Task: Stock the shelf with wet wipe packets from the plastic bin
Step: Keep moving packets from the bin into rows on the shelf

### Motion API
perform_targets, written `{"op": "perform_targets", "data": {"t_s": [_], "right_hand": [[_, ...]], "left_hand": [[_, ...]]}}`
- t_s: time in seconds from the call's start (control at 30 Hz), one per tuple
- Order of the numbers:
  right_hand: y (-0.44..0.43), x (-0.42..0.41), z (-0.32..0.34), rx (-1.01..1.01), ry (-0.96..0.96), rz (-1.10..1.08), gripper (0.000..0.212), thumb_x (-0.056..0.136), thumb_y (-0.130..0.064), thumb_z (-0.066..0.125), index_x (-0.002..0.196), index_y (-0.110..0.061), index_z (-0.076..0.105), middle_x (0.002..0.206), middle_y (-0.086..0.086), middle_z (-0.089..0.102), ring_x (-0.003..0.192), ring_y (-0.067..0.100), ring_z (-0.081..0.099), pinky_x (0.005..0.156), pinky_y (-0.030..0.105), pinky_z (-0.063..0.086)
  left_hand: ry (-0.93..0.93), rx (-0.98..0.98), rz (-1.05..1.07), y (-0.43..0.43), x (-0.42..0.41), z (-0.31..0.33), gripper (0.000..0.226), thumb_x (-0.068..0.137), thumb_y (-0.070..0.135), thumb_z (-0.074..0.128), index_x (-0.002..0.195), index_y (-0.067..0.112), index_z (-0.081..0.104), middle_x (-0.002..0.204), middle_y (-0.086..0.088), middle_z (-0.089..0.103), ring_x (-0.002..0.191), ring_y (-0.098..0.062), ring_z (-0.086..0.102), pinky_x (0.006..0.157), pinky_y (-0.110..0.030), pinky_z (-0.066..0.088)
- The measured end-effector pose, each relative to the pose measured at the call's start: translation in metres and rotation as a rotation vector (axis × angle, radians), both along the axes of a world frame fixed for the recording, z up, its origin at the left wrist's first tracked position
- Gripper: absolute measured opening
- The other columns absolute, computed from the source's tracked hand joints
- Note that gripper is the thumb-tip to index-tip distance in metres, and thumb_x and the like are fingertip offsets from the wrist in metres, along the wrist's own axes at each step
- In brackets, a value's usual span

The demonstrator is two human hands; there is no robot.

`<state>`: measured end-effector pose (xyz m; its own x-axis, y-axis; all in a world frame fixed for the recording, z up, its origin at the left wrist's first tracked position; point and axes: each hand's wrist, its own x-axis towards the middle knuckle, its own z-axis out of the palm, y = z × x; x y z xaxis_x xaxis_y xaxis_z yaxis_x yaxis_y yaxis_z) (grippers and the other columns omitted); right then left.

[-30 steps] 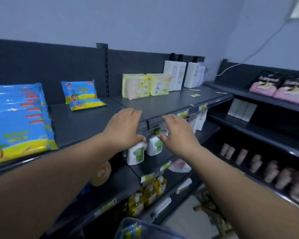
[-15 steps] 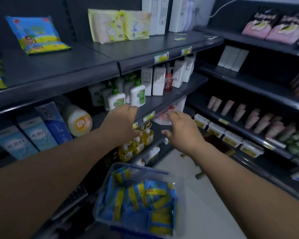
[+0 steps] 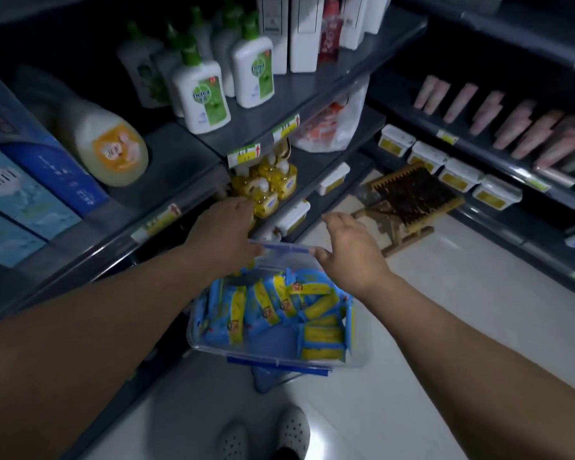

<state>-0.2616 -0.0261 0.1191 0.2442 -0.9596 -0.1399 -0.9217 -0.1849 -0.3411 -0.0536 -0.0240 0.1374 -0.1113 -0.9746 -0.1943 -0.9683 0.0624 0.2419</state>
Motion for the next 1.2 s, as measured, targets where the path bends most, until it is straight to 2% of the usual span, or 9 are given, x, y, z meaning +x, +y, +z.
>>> {"op": "perform_targets", "data": {"t_s": [0.1, 0.3, 0.57, 0.63, 0.73, 0.93, 1.07, 1.2], "right_hand": [[0.008, 0.003, -0.037, 0.064, -0.003, -0.026, 0.05, 0.092, -0.033, 0.06, 0.134, -0.011, 0.045, 0.136, 0.01, 0.047, 0.125, 0.028, 0.043, 0.103, 0.037, 0.037], [0.014, 0.014, -0.105, 0.173, -0.006, -0.049, 0.058, 0.093, -0.031, 0.058, 0.144, -0.012, 0.037, 0.146, 0.009, 0.04, 0.133, 0.028, 0.037, 0.107, 0.032, 0.029], [0.002, 0.041, -0.18, 0.181, -0.042, -0.079, 0.056, 0.09, -0.03, 0.06, 0.139, -0.008, 0.044, 0.14, 0.014, 0.047, 0.128, 0.032, 0.042, 0.105, 0.035, 0.031], [0.0, 0.044, -0.2, 0.17, -0.03, -0.069, 0.054, 0.087, -0.028, 0.063, 0.134, -0.007, 0.049, 0.135, 0.015, 0.051, 0.123, 0.035, 0.046, 0.102, 0.037, 0.035], [-0.003, 0.043, -0.228, 0.176, 0.008, -0.064, 0.056, 0.084, -0.025, 0.067, 0.133, -0.005, 0.051, 0.133, 0.018, 0.052, 0.122, 0.037, 0.048, 0.102, 0.04, 0.036], [-0.021, 0.025, -0.272, 0.193, 0.16, -0.11, 0.057, 0.088, -0.018, 0.061, 0.141, -0.007, 0.044, 0.147, 0.016, 0.04, 0.133, 0.036, 0.037, 0.111, 0.042, 0.03], [-0.042, 0.011, -0.293, 0.268, 0.252, -0.052, 0.068, 0.089, -0.012, 0.056, 0.15, -0.015, 0.026, 0.158, 0.007, 0.022, 0.144, 0.031, 0.02, 0.117, 0.043, 0.021], [-0.058, 0.007, -0.309, 0.346, 0.294, -0.017, 0.071, 0.091, -0.011, 0.052, 0.153, -0.021, 0.017, 0.161, -0.001, 0.013, 0.147, 0.027, 0.011, 0.119, 0.043, 0.017]], "left_hand": [[-0.005, 0.053, -0.003, 0.001, 0.004, -0.037, 0.071, 0.082, 0.045, 0.069, 0.136, 0.011, 0.039, 0.136, -0.011, 0.042, 0.124, -0.028, 0.043, 0.096, -0.037, 0.04], [0.006, 0.138, 0.025, -0.004, 0.011, -0.108, 0.075, 0.082, 0.043, 0.07, 0.141, 0.014, 0.036, 0.142, -0.009, 0.04, 0.13, -0.028, 0.039, 0.102, -0.039, 0.038], [-0.102, 0.198, 0.023, -0.031, 0.028, -0.19, 0.084, 0.085, 0.04, 0.067, 0.149, 0.01, 0.022, 0.151, -0.014, 0.03, 0.138, -0.033, 0.03, 0.109, -0.045, 0.034], [-0.12, 0.197, 0.009, -0.032, 0.029, -0.206, 0.081, 0.086, 0.038, 0.066, 0.148, 0.009, 0.023, 0.15, -0.015, 0.03, 0.138, -0.034, 0.029, 0.109, -0.045, 0.033], [-0.114, 0.195, -0.059, -0.026, 0.025, -0.23, 0.067, 0.088, 0.035, 0.064, 0.142, 0.01, 0.033, 0.145, -0.013, 0.035, 0.134, -0.032, 0.032, 0.108, -0.043, 0.032], [-0.044, 0.261, -0.164, -0.02, 0.003, -0.285, 0.069, 0.087, 0.033, 0.064, 0.144, 0.013, 0.031, 0.151, -0.009, 0.03, 0.139, -0.027, 0.029, 0.112, -0.035, 0.025], [-0.142, 0.294, -0.23, -0.031, -0.005, -0.321, 0.083, 0.077, 0.031, 0.073, 0.145, 0.015, 0.027, 0.147, -0.01, 0.034, 0.138, -0.029, 0.029, 0.112, -0.041, 0.029], [-0.219, 0.371, -0.22, -0.038, -0.004, -0.343, 0.102, 0.074, 0.026, 0.076, 0.152, 0.016, 0.011, 0.153, -0.01, 0.024, 0.142, -0.03, 0.023, 0.114, -0.043, 0.029]]}}
